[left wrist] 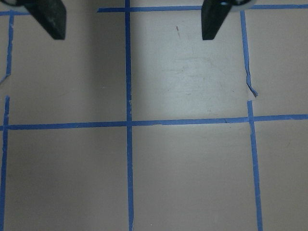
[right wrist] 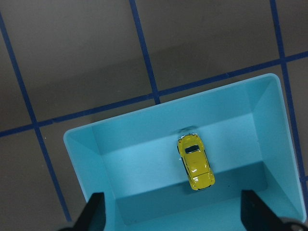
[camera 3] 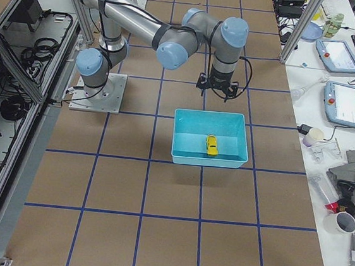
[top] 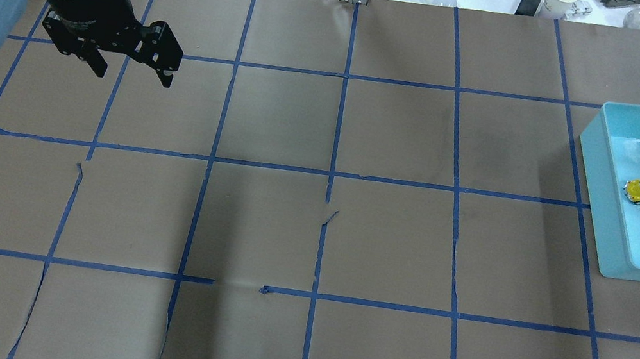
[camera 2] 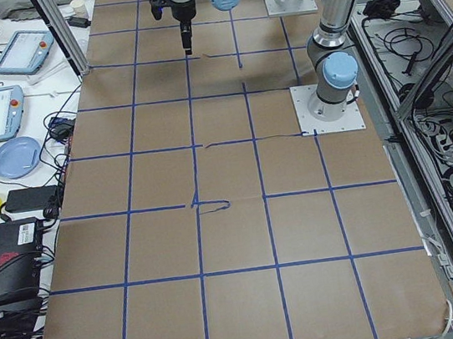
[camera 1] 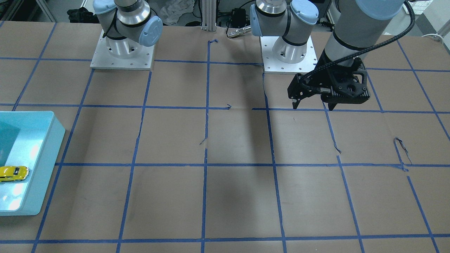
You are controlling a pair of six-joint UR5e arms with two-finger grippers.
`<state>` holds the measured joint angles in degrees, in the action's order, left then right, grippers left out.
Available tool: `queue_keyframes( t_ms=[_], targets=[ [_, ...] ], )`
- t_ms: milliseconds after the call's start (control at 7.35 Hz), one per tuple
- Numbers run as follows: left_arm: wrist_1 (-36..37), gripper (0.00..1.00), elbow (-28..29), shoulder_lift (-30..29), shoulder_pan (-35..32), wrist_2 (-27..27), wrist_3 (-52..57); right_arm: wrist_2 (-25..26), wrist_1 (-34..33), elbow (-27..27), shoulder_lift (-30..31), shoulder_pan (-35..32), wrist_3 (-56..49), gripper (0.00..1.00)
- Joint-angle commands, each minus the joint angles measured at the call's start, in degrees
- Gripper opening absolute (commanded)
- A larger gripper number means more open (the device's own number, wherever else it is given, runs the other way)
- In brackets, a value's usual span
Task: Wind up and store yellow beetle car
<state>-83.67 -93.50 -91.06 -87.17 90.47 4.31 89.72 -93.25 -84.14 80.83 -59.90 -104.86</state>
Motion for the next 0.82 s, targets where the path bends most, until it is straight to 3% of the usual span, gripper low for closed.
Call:
queue_keyframes(
  t_ms=[0, 681],
  targets=[
    [0.0, 1.0, 0.0, 0.0, 0.0, 0.0, 0.0, 0.0, 4.8, 2.1, 2.7, -4.4, 15.7, 1.0],
    [0.1, 1.0, 0.0, 0.0, 0.0, -0.1, 0.0, 0.3, 9.1, 2.1, 7.1, -21.1, 51.1, 1.0]
  ],
)
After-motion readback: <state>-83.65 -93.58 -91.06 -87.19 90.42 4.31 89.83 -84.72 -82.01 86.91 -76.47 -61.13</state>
